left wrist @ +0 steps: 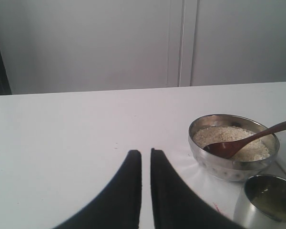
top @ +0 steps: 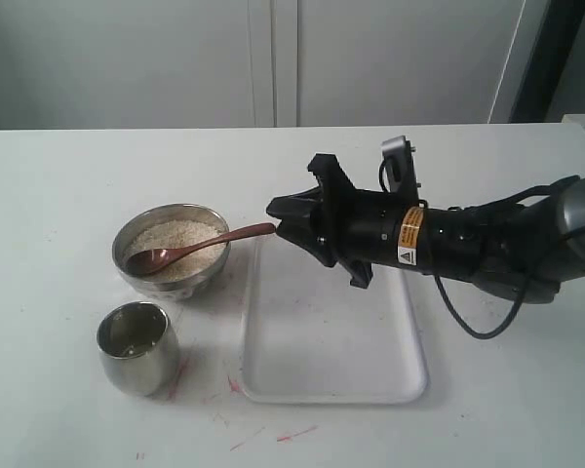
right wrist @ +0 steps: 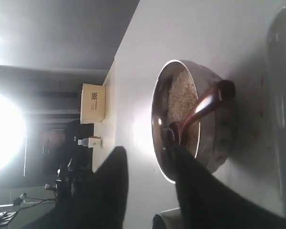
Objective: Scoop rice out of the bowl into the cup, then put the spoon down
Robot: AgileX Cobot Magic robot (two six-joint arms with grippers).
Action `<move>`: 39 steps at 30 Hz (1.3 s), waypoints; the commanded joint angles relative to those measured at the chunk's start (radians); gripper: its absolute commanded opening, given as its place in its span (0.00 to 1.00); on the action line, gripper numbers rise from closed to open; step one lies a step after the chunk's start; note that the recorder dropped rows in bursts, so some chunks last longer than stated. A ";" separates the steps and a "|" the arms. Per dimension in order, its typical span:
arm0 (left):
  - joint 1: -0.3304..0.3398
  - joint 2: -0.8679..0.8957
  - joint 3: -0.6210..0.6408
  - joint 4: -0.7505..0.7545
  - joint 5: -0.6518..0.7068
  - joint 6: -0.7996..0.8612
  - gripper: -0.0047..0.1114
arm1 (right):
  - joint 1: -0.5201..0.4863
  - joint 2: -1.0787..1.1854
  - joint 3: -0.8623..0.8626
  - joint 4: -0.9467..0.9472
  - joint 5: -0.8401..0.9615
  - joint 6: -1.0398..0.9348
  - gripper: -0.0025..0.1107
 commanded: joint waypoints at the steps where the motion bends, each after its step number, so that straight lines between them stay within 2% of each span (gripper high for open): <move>1: -0.001 -0.004 -0.003 -0.004 -0.005 -0.001 0.16 | 0.001 -0.001 -0.004 -0.009 0.001 -0.003 0.49; 4: -0.001 -0.004 -0.003 -0.004 -0.005 -0.001 0.16 | 0.001 0.000 -0.004 -0.007 0.029 0.001 0.54; 15: -0.001 -0.004 -0.003 -0.004 -0.005 -0.001 0.16 | 0.001 0.000 -0.007 0.038 0.103 0.003 0.54; 39: -0.001 -0.004 -0.003 -0.004 -0.005 -0.001 0.16 | 0.029 0.120 -0.122 0.045 0.112 0.027 0.54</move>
